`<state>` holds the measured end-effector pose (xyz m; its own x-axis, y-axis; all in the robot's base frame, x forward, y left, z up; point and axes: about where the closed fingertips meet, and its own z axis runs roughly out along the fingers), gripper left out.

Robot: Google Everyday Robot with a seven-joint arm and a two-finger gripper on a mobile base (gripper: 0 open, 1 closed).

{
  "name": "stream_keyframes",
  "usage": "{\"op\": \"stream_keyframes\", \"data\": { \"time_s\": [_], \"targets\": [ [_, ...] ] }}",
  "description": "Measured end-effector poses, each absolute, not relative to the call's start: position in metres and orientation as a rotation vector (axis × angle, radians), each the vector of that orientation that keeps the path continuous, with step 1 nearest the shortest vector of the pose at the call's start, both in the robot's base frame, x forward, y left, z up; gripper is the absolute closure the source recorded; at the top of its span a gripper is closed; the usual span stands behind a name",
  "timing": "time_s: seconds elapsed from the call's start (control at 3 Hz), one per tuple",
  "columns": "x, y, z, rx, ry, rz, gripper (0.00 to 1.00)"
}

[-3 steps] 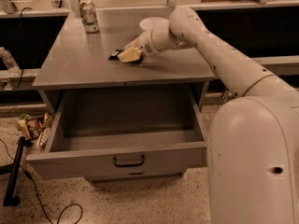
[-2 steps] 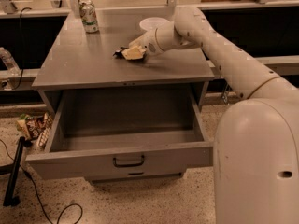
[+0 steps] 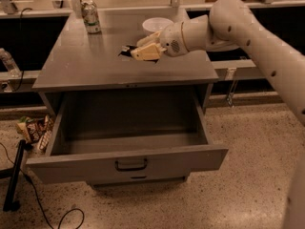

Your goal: Place rxbar chocolate into top drawer

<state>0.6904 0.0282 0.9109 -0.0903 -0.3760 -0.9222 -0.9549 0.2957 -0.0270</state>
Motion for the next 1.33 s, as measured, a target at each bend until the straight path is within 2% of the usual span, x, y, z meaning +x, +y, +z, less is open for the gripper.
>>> {"op": "stream_keyframes", "data": {
  "time_s": [0.67,1.0,1.33],
  "targets": [
    [0.595,-0.019,0.924,-1.214,1.726,0.879,1.0],
    [0.571,-0.003,0.903,-1.22,1.743,0.94,1.0],
    [0.571,-0.003,0.903,-1.221,1.743,0.94,1.0]
  ]
}}
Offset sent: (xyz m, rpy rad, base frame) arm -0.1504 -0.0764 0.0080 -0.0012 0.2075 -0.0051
